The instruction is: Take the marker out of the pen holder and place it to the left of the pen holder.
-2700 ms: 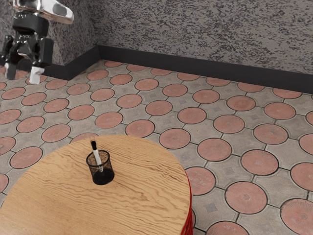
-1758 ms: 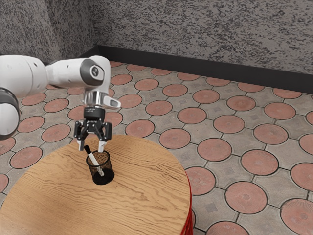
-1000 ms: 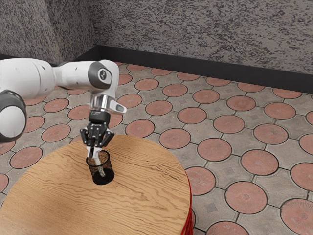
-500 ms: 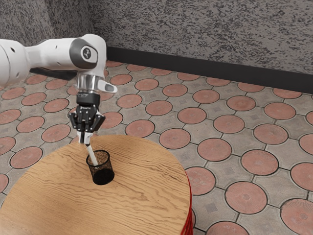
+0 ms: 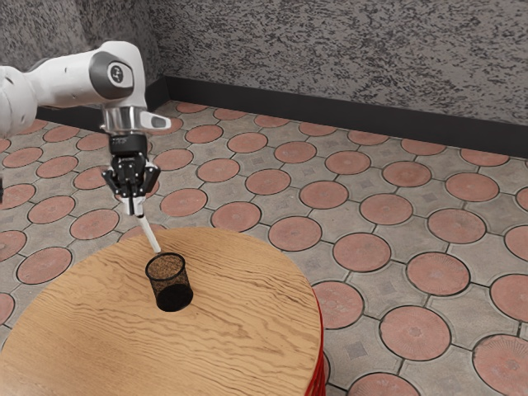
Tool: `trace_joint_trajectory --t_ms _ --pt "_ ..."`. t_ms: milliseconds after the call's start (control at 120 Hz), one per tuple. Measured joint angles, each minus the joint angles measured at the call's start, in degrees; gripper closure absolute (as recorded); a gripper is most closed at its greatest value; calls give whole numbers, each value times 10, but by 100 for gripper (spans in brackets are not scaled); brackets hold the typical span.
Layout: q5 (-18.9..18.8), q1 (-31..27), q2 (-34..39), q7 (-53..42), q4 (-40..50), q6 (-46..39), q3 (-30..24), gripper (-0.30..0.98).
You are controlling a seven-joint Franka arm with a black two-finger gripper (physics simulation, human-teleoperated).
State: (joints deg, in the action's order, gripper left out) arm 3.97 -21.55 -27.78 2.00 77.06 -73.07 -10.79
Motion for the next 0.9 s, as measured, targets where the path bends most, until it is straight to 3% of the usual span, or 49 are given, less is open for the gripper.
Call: trace_joint_trajectory --t_ms 258,667,900 --pt "17 -28 -77 -23 -25 -78 1 76" --pt "36 -69 -82 -59 20 -126 2 58" --pt "36 -69 -81 -73 51 -126 2 58"
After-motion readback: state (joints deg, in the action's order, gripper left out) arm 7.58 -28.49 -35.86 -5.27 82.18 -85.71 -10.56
